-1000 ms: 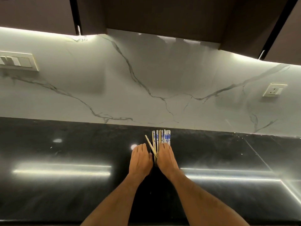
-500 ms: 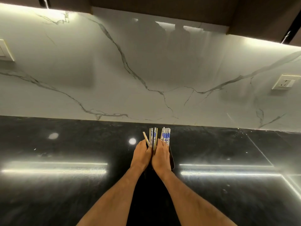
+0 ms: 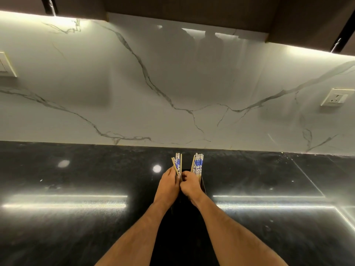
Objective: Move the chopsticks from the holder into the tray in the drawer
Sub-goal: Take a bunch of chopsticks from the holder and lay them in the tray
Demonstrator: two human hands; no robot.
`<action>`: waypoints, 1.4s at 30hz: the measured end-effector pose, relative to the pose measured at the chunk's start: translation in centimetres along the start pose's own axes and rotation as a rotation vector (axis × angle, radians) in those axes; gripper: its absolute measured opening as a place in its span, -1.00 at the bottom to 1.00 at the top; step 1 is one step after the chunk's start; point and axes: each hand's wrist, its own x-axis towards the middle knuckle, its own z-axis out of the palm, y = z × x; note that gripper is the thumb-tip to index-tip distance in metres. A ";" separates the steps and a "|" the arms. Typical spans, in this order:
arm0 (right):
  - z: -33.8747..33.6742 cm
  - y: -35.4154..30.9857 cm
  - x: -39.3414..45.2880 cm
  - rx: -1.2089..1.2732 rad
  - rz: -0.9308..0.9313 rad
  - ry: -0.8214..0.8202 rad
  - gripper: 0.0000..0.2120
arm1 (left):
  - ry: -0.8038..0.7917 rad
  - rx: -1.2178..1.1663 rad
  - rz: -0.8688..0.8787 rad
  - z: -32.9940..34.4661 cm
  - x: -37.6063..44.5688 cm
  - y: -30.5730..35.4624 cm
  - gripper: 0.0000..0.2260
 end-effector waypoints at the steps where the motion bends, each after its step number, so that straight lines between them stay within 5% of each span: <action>1: 0.0 0.0 0.1 0.010 0.019 -0.014 -0.80 | 0.004 0.015 0.013 0.0 0.0 0.1 -0.84; 9: 0.1 -0.4 -0.6 0.156 0.048 -0.010 -0.64 | 0.073 0.010 0.014 -0.7 -0.7 0.8 -0.89; 22: -0.4 -0.3 -0.7 0.250 0.025 -0.051 -0.88 | 0.161 -0.094 -0.098 -1.1 -1.0 0.9 -0.82; 30: -0.3 -0.6 -0.8 0.266 0.026 0.031 -0.91 | 0.221 -0.104 -0.098 -1.7 -1.1 1.2 -0.87; 35: -1.5 -3.2 -1.0 0.312 -0.052 0.100 -0.84 | 0.367 -0.236 -0.083 -2.6 -0.7 2.9 -0.70; 38: -3.9 -6.1 -1.0 0.409 -0.096 0.141 -0.81 | 0.271 -0.497 -0.064 -3.8 -0.2 4.9 -0.66; 42: -7.4 -9.5 -2.5 0.559 -0.110 0.033 -0.86 | -0.141 -0.636 0.000 -5.2 -0.6 7.4 -0.80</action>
